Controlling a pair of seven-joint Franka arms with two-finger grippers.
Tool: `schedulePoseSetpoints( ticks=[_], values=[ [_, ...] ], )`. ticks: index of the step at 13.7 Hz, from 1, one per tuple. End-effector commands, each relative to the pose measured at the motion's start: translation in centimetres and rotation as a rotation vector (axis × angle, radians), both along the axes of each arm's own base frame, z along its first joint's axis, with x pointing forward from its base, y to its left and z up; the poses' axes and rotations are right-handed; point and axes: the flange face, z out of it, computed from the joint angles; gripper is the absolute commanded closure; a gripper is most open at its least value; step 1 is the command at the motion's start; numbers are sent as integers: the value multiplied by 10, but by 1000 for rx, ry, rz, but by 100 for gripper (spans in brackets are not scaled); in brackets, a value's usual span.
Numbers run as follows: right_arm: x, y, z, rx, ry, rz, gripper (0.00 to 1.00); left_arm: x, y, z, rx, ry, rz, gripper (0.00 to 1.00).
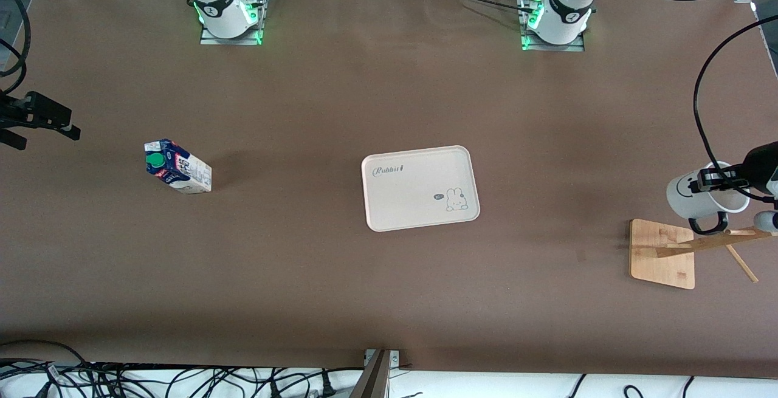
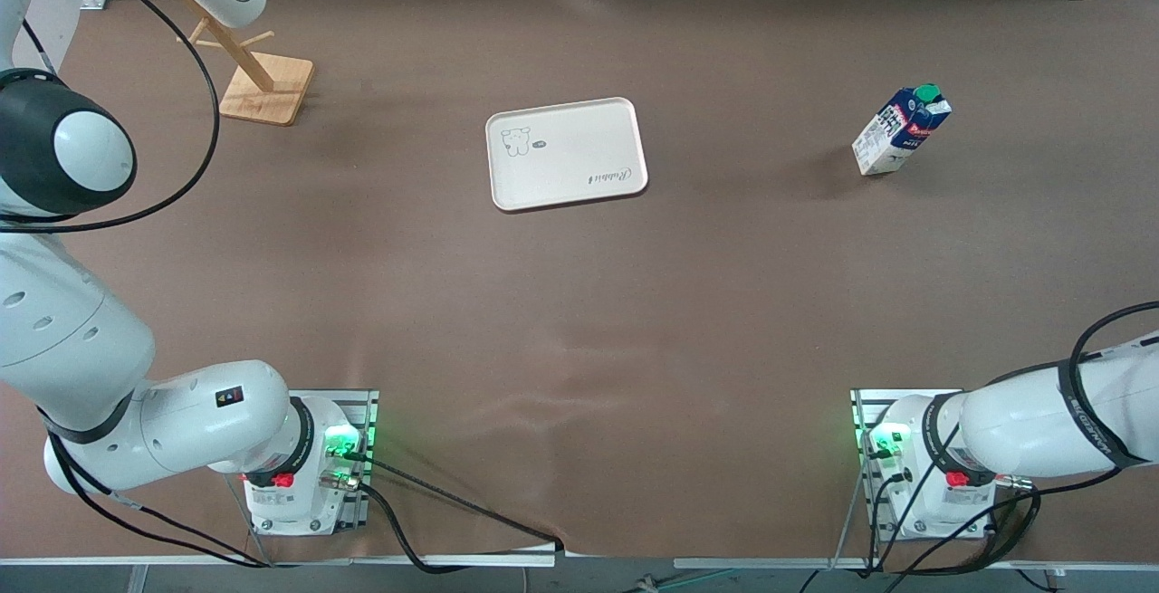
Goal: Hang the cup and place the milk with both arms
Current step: 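Set the carton on the table while the left gripper carries the mug, then hang the white mug's handle onto a peg of the wooden stand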
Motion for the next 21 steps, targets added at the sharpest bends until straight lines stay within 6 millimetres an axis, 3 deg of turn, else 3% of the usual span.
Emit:
schedulePoseSetpoints(
  ticks=[1, 3, 7, 14, 17, 18, 19, 20, 21],
  values=[
    [-7, -5, 12, -45, 45, -2, 0, 11, 21, -8, -15, -19, -31, 100],
    [-11, -8, 15, -132, 68, 4, 0, 11, 28, -10, -18, -19, -42, 100],
    [-20, 14, 17, -172, 121, 7, 0, 9, 48, -11, -23, -22, -54, 100],
    [-23, 5, 12, -87, 148, 2, 0, 5, 77, -17, -12, -17, -98, 100],
    [-23, 4, 13, -87, 148, 0, 0, 4, 85, -23, -21, -16, -257, 96],
    [-23, 4, 13, -92, 148, -4, 0, 4, 85, -24, -23, -15, -264, 87],
    [-23, 3, 13, -99, 149, -11, 0, 4, 85, -26, -21, -11, -262, 41],
    [-23, 2, 14, -104, 148, -13, 0, 5, 85, -28, -27, -10, -266, 0],
    [-24, 0, 15, -123, 148, -17, 0, 6, 84, -30, -28, -11, -265, 0]
  ],
)
